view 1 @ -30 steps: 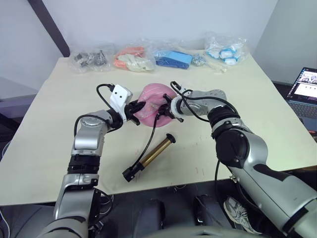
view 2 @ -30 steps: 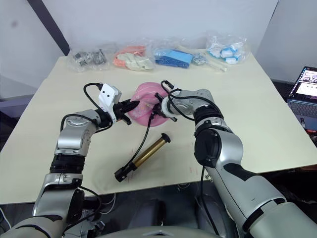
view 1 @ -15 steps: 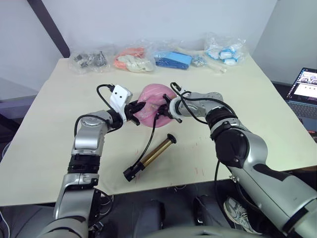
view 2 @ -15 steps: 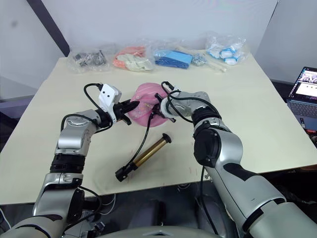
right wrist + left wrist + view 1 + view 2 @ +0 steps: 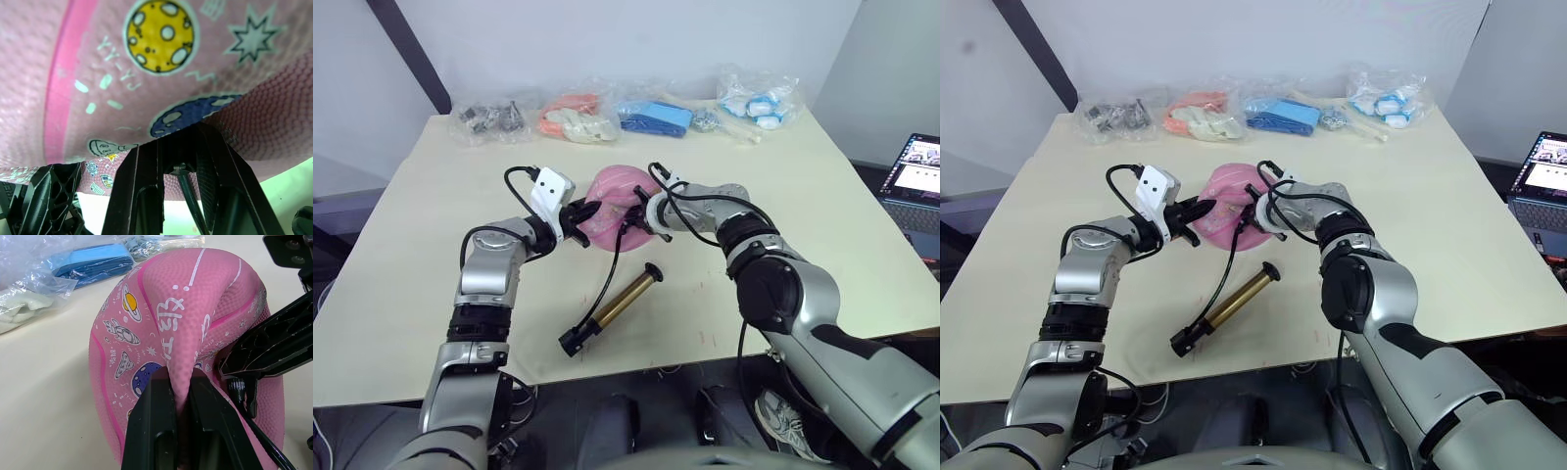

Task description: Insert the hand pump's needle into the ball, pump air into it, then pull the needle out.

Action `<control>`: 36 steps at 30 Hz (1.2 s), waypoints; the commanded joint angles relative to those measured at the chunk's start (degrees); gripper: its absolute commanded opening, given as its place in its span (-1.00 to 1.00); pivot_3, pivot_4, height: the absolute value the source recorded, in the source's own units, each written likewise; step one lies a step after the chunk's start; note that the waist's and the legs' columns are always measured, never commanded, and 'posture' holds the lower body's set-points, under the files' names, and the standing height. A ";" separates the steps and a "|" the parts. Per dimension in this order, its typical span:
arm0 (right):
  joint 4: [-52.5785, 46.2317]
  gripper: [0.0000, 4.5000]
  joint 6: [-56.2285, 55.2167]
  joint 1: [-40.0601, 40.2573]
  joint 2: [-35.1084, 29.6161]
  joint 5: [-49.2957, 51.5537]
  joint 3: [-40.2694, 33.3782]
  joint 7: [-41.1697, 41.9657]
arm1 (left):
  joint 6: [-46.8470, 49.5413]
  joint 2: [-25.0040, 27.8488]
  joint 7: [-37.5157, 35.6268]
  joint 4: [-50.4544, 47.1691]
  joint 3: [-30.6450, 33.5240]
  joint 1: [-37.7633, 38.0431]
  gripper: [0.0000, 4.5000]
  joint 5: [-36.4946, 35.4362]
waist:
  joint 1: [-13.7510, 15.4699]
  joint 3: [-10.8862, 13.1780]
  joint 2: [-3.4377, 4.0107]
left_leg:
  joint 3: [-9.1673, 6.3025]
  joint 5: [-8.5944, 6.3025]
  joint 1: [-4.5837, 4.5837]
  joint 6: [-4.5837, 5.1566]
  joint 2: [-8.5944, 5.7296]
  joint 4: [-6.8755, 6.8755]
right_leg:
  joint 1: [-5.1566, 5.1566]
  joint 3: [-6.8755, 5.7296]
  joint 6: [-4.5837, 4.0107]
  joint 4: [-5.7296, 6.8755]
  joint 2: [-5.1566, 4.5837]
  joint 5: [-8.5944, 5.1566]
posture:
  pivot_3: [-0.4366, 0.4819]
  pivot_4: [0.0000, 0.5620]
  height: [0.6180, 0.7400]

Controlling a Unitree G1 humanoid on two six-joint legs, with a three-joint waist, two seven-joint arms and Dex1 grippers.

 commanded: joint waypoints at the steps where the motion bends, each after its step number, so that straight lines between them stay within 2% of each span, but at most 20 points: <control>1: -4.76 -0.84 0.83 -0.48 -0.38 -0.96 3.16 4.96 | 0.66 -3.06 -5.56 3.24 -7.74 1.53 -0.99 0.45 | 0.07 0.02 0.03 | 0.00 0.00 -0.01 0.00 0.00 0.00 | 0.00 -0.01 0.00 -0.01 0.00 0.00 | -0.05 -0.47 1.00; 6: -11.37 -0.84 7.29 0.97 -0.61 -2.07 8.13 8.25 | -0.36 -3.21 -4.92 4.93 -7.12 0.38 -0.99 0.99 | 0.83 0.10 0.15 | -0.03 0.00 -0.19 0.00 -0.01 -0.01 | -0.08 -0.06 -0.07 -0.15 -0.03 0.05 | -0.05 -0.47 1.00; 10: -20.48 -0.84 12.13 4.62 -0.41 -4.78 15.36 11.76 | -0.87 -3.31 -4.78 5.90 -6.93 -0.29 -0.99 1.33 | 1.03 0.13 0.18 | -0.07 0.00 -0.33 0.00 -0.02 -0.01 | -0.13 -0.14 -0.25 -0.27 -0.06 0.17 | -0.05 -0.47 1.00; 18: -37.86 -0.84 23.92 12.41 0.66 -3.77 19.73 12.12 | -1.49 -3.59 -5.17 6.83 -6.89 -0.99 -0.99 1.89 | 1.84 0.18 0.26 | -0.13 0.02 -0.92 0.00 -0.13 -0.01 | -0.47 -0.28 -0.08 -0.35 -0.16 0.30 | -0.05 -0.47 1.00; 21: -43.48 -0.84 25.22 14.42 -0.61 -5.38 24.88 15.05 | -1.79 -3.56 -5.00 7.39 -6.86 -1.27 -0.99 2.22 | 2.45 0.23 0.31 | -0.13 0.02 -1.04 -0.01 -0.15 -0.02 | -0.53 -0.32 -0.02 -0.41 -0.17 0.32 | -0.05 -0.47 1.00; 27: -55.81 -0.84 19.21 21.46 -7.82 -11.86 43.94 26.88 | -2.12 -3.59 -3.70 8.65 -6.52 -2.24 -0.99 2.37 | 2.73 0.28 0.34 | -0.17 0.02 -1.13 -0.01 -0.25 -0.04 | -0.53 -0.39 0.07 -0.52 -0.25 0.28 | -0.05 -0.47 1.00; 33: -59.48 -0.84 8.70 25.82 -12.61 -18.21 52.90 34.28 | -2.52 -3.47 -3.64 8.57 -6.52 -1.83 -0.99 2.24 | 2.80 0.28 0.34 | -0.21 0.02 -1.12 -0.01 -0.50 -0.04 | -0.51 -0.42 0.29 -0.52 -0.30 0.16 | -0.05 -0.47 1.00; 36: -60.57 -0.84 5.79 27.01 -13.64 -19.75 54.82 37.29 | -3.11 -3.12 -4.13 9.22 -6.23 -1.84 -0.99 1.95 | 2.80 0.28 0.34 | -0.21 0.02 -1.09 -0.01 -0.52 -0.04 | -0.48 -0.42 0.31 -0.51 -0.31 0.15 | -0.05 -0.47 1.00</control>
